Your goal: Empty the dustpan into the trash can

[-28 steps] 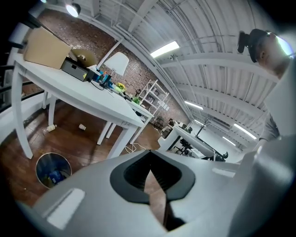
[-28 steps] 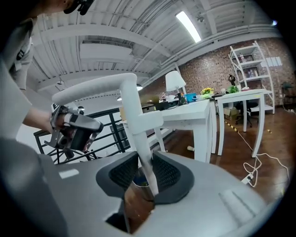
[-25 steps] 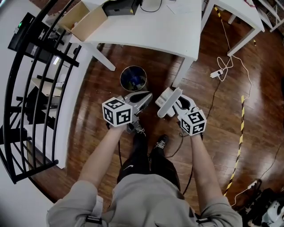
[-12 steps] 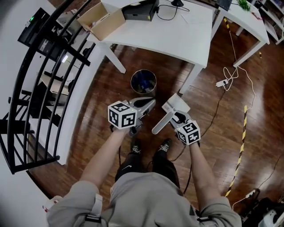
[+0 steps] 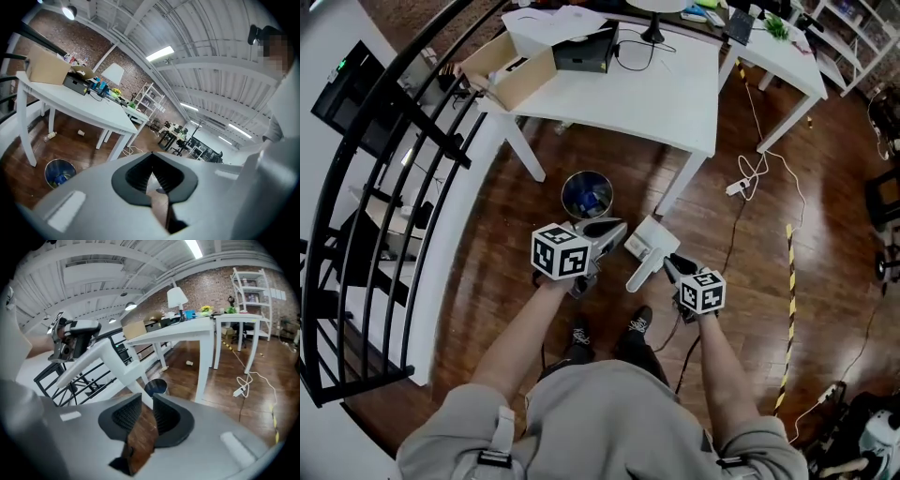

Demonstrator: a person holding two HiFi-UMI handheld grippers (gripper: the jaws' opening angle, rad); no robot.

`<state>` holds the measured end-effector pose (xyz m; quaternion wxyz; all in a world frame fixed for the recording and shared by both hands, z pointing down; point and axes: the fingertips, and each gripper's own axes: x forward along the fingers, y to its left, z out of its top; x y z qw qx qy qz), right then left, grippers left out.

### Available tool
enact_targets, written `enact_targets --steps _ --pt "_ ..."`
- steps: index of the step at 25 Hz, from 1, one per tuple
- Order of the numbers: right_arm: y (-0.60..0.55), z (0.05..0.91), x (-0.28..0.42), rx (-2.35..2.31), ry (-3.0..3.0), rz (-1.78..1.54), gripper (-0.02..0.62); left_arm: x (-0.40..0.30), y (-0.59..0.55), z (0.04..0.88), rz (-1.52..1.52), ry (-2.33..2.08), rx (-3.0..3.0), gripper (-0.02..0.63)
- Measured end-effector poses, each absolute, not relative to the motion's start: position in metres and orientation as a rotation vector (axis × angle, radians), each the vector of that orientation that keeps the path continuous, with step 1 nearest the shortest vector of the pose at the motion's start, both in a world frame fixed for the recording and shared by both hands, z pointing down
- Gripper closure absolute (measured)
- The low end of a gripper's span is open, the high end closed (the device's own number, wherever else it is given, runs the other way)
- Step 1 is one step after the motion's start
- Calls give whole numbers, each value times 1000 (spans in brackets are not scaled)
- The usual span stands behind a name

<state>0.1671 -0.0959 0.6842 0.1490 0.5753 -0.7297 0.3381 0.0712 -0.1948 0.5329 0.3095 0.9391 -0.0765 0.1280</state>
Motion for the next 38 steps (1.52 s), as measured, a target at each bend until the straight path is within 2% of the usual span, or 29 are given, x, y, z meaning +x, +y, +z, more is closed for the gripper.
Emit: enact_targets --steps 3,9,15,18,31,38 --pt "-93 635 200 1874 -2059 883 593 72 -193 505 298 -129 2552 601" --pt "-104 505 206 2057 -2116 529 595 73 -172 442 230 -22 2726 601" --pt "-111 394 162 2072 -2276 246 595 67 -147 368 102 45 2859 601" --pt "-110 359 136 2070 -2415 191 595 61 -134 341 47 105 2877 574" --pt "-129 316 42 1918 -2560 75 595 12 -138 317 -24 -22 2924 572" --pt "-137 314 16 1872 -2574 76 595 -14 -147 315 -41 -72 2916 572"
